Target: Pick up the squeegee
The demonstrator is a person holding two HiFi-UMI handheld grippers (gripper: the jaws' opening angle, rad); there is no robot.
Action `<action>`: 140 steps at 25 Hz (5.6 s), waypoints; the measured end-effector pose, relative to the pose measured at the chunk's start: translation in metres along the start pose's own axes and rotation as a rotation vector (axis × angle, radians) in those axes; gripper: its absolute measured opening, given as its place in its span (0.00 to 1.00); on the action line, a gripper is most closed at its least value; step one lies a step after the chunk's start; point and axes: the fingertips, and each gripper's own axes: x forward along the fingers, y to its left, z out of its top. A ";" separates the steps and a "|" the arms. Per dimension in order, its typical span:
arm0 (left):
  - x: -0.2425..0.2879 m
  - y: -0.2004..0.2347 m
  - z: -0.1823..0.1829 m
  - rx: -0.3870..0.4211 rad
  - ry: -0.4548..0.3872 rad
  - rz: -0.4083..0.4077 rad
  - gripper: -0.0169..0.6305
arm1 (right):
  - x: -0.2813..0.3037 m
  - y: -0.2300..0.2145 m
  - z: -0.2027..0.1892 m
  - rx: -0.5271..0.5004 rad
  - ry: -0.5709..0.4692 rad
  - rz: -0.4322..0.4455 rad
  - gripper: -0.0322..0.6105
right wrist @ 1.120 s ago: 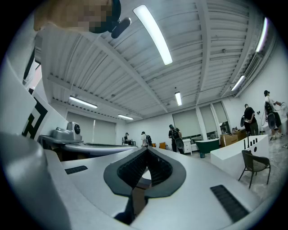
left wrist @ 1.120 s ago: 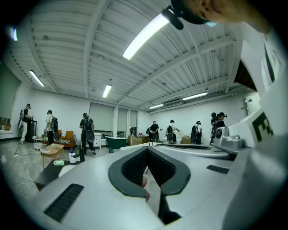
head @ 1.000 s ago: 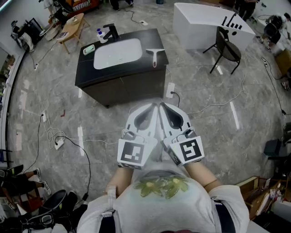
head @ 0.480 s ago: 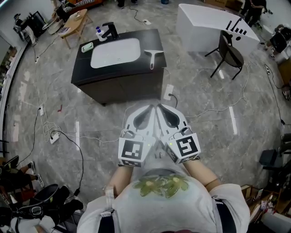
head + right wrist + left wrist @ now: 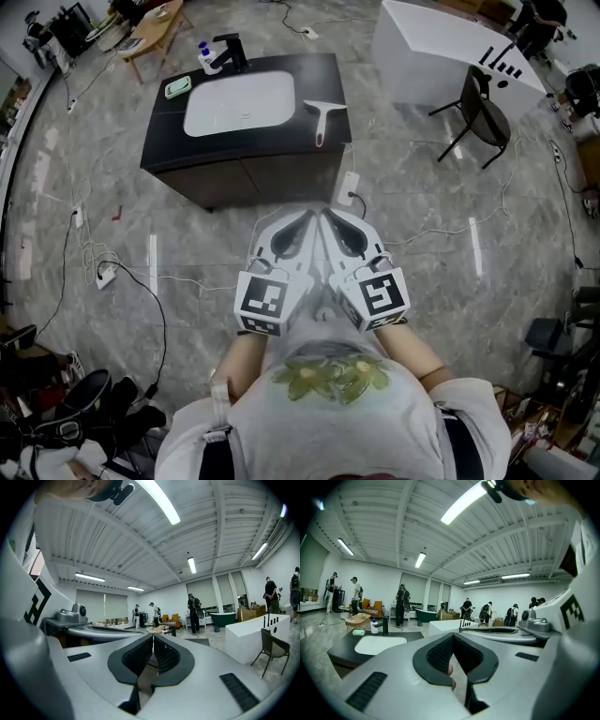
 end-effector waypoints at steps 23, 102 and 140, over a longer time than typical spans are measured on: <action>0.078 0.191 0.035 -0.002 0.019 -0.121 0.04 | 0.211 -0.013 0.014 0.009 0.039 -0.078 0.09; 0.285 0.253 -0.054 -0.029 0.428 -0.394 0.04 | 0.319 -0.280 -0.216 0.316 0.608 -0.526 0.23; 0.317 0.292 -0.069 -0.082 0.507 -0.332 0.04 | 0.334 -0.310 -0.285 0.346 0.827 -0.601 0.22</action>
